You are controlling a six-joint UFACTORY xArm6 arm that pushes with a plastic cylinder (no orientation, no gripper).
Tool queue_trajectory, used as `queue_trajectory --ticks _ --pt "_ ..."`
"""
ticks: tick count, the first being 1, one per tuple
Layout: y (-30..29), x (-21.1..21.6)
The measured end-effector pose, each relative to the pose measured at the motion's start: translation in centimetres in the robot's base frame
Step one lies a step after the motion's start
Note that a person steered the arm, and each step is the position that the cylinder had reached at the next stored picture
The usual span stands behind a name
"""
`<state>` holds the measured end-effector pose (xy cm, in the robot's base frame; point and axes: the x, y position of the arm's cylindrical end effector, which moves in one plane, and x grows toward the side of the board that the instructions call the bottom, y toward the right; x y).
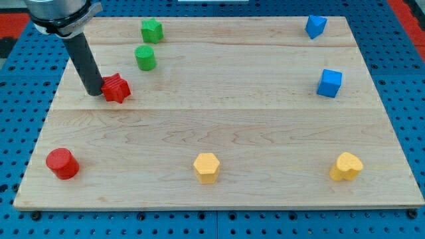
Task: Slide the red star below the green circle
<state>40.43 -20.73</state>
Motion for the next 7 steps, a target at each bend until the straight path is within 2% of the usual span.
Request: queue_trajectory --ticks 5,7 --pt "5.6 0.0" --pt "5.2 0.0"
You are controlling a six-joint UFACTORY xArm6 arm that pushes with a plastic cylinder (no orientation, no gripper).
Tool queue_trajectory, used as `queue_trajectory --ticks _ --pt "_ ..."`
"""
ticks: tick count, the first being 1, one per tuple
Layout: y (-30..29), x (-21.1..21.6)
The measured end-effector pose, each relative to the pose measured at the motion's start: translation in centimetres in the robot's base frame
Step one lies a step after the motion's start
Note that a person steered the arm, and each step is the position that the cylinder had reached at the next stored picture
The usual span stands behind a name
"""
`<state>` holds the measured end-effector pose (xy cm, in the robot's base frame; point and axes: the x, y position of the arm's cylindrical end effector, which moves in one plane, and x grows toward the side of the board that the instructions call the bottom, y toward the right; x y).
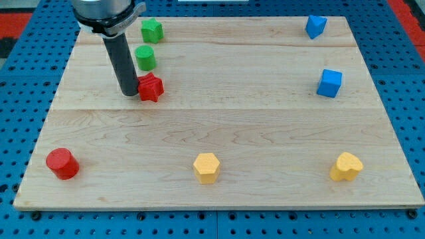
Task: Slide the red star below the green circle
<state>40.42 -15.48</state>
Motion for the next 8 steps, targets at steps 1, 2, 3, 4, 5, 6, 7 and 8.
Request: queue_trajectory --ticks 1,2,3,4,5,6,7,8 --pt "-7.3 -0.5" --pt "-10.3 1.5" --pt "-13.1 5.8" --pt "-14.9 7.4" --pt "-14.9 9.6" --pt "-14.9 12.6" --pt "-14.9 12.9" --pt "-14.9 16.1"
